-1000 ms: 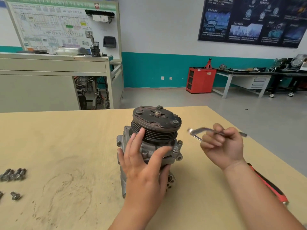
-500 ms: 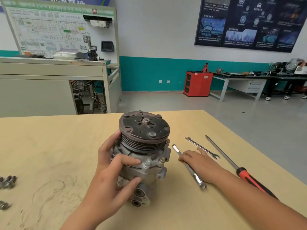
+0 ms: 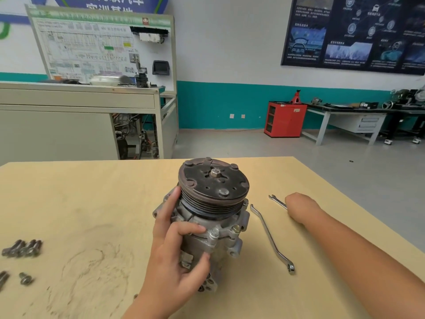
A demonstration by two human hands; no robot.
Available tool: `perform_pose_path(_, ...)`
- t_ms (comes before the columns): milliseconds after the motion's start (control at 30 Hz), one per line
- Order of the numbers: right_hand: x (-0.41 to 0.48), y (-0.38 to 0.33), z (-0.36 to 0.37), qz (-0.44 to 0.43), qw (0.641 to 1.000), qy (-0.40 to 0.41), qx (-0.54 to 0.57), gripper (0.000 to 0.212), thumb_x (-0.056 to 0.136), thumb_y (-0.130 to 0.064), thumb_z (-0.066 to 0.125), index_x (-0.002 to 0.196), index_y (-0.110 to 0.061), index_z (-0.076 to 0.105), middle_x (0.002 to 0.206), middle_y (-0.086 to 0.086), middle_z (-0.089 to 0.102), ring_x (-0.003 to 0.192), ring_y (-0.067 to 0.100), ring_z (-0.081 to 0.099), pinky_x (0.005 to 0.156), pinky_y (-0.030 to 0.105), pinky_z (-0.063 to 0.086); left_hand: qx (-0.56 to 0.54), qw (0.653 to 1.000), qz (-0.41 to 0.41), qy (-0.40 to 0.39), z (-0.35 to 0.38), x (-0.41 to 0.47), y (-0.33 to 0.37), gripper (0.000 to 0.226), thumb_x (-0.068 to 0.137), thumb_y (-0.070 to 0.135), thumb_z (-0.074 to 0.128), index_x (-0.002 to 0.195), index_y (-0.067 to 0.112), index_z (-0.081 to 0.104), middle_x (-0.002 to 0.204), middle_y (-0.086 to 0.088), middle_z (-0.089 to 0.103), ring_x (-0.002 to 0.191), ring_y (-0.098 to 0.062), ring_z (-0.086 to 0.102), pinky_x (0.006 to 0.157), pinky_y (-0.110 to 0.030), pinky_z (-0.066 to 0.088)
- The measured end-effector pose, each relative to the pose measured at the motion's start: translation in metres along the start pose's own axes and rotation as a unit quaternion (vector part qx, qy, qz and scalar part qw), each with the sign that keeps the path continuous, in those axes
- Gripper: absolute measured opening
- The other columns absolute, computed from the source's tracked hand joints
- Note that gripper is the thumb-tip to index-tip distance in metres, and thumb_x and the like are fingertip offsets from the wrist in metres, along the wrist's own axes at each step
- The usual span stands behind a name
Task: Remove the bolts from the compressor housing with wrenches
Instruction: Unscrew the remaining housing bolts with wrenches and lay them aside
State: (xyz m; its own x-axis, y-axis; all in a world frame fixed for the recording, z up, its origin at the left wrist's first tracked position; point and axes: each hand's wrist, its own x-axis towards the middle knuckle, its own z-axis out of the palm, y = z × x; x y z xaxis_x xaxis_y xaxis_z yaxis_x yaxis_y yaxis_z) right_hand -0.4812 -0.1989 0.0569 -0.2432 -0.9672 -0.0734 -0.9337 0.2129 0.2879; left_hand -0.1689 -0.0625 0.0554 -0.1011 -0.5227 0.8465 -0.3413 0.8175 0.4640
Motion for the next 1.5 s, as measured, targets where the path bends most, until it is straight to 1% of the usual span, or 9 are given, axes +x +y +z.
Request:
perform_pose_path(167,0.002,0.003,0.006,0.029,0.999,-0.013,0.032,0.027,0.088,-0.011,0.041,0.109,-0.013,0.058,0.098,0.002,0.056,0.088,0.019,0.055,0.067,0.024,0.041,-0.002,1.0,-0.008,0.017,0.004,-0.001,0.001,0.034,0.068,0.024,0.059,0.1,0.033,0.05,0.153,0.003,0.023,0.143,-0.011,0.025,0.108,-0.017,0.026)
perform_pose_path(333,-0.027,0.004,0.003,0.052,0.937,0.037,0.343,0.038,0.1,-0.026,0.031,0.094,-0.001,0.059,0.097,0.016,0.065,0.094,0.011,0.05,0.078,0.028,0.038,-0.003,1.0,-0.013,0.022,0.006,-0.002,0.0,0.039,0.069,0.031,0.068,0.102,0.037,0.049,0.154,0.003,0.022,0.143,-0.015,0.025,0.111,-0.022,0.026)
perform_pose_path(433,-0.092,-0.003,-0.014,0.029,0.747,0.035,0.663,0.029,0.099,-0.024,0.042,0.082,-0.008,0.059,0.063,0.003,0.052,0.059,0.012,0.047,0.055,0.027,0.033,-0.003,0.999,-0.018,0.036,0.008,-0.004,0.0,0.035,0.072,0.036,0.069,0.101,0.035,0.05,0.154,0.003,0.02,0.142,-0.013,0.027,0.109,-0.024,0.031)
perform_pose_path(533,-0.191,-0.013,-0.033,-0.109,0.564,-0.049,0.817,0.014,0.077,-0.027,0.069,0.068,-0.017,0.064,0.057,0.003,0.051,0.047,0.011,0.048,0.046,0.025,0.03,-0.006,0.998,-0.023,0.052,0.013,-0.004,0.002,0.034,0.073,0.035,0.068,0.101,0.033,0.049,0.154,0.002,0.02,0.141,-0.018,0.029,0.11,-0.033,0.032)
perform_pose_path(667,-0.268,-0.049,-0.06,-0.163,0.451,-0.203,0.854,0.048,0.023,-0.018,0.091,0.064,-0.011,0.067,0.052,0.027,0.054,0.033,0.025,0.049,0.031,0.02,0.037,0.0,0.998,-0.021,0.052,0.013,-0.003,0.003,0.033,0.074,0.034,0.068,0.101,0.029,0.049,0.151,-0.003,0.026,0.142,-0.02,0.027,0.113,-0.032,0.028)
perform_pose_path(833,-0.29,-0.09,-0.074,-0.171,0.433,-0.22,0.857,0.019,0.064,-0.025,0.084,0.07,-0.016,0.069,0.065,0.031,0.06,0.039,0.021,0.05,0.038,0.019,0.038,-0.005,0.998,-0.021,0.053,0.013,-0.003,0.004,0.034,0.074,0.034,0.069,0.102,0.03,0.049,0.151,-0.004,0.025,0.142,-0.024,0.027,0.112,-0.035,0.029)
perform_pose_path(933,-0.285,-0.097,-0.084,-0.165,0.4,-0.241,0.869,0.02,0.064,-0.023,0.061,0.081,-0.017,0.069,0.063,0.027,0.064,0.04,0.027,0.061,0.032,0.019,0.043,-0.018,0.998,-0.016,0.054,0.013,-0.003,0.003,0.033,0.075,0.033,0.068,0.102,0.028,0.05,0.151,-0.01,0.028,0.144,-0.02,0.025,0.113,-0.027,0.025)
perform_pose_path(1233,-0.268,-0.098,-0.084,-0.175,0.499,-0.234,0.816,0.051,0.061,-0.032,0.057,0.108,-0.011,0.051,0.051,0.013,0.064,0.033,0.015,0.056,0.03,0.015,0.038,-0.029,0.998,-0.02,0.053,0.015,-0.003,0.003,0.031,0.073,0.033,0.063,0.102,0.031,0.05,0.151,-0.008,0.027,0.144,-0.02,0.024,0.112,-0.033,0.028)
perform_pose_path(1500,-0.255,-0.09,-0.086,-0.214,0.545,-0.25,0.771,0.033,0.079,-0.031,0.049,0.107,-0.012,0.048,0.048,0.007,0.062,0.035,0.014,0.058,0.031,0.014,0.039,-0.021,0.997,-0.028,0.072,0.018,-0.006,0.004,0.032,0.075,0.032,0.066,0.102,0.031,0.05,0.152,-0.006,0.026,0.143,-0.022,0.026,0.112,-0.035,0.029)
